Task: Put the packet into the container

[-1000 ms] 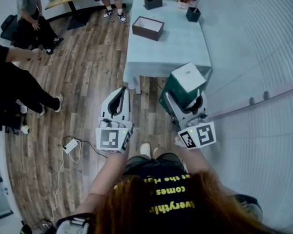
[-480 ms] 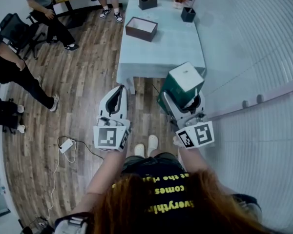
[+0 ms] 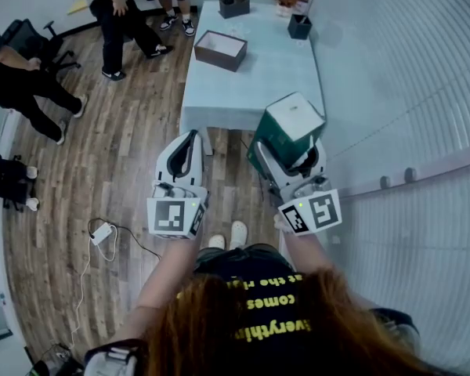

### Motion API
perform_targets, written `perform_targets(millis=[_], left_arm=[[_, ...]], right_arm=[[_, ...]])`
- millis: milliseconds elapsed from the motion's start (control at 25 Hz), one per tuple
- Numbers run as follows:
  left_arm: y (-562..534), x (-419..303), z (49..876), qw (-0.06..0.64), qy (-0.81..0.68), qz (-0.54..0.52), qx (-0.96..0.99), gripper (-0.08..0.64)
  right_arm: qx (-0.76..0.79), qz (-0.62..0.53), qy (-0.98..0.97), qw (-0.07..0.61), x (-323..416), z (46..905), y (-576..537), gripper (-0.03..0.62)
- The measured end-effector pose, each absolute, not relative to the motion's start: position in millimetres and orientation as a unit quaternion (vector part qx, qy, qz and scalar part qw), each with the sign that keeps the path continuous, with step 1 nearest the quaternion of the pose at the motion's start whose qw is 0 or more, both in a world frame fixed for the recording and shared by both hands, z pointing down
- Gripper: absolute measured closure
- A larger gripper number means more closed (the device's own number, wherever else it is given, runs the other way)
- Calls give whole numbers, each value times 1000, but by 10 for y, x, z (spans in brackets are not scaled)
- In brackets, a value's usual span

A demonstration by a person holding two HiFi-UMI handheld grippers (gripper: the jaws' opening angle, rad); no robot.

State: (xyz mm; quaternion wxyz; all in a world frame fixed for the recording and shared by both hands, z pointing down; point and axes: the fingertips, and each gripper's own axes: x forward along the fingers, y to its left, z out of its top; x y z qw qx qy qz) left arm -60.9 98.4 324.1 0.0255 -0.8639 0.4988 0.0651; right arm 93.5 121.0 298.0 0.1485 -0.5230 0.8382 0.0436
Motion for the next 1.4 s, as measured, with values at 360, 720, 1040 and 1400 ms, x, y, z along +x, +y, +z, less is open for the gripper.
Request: perform_targets(millis=[360, 720, 1040, 1400], left_arm=[[793, -305, 3308, 32, 502, 63, -862, 558], [709, -182, 3262, 30, 514, 54, -856, 558], [617, -175, 3278, 32, 511, 51, -857, 558], [349, -267, 3324, 26, 508, 52, -859, 558]], right_arm=[[-512, 36, 846, 144, 1214, 3093, 983, 187], [-508, 38, 848, 147, 1332, 3103, 912, 187], [-509, 27, 848, 148, 1348, 3127, 782, 188], [-515, 26, 845, 144, 1266, 3155, 543, 189]])
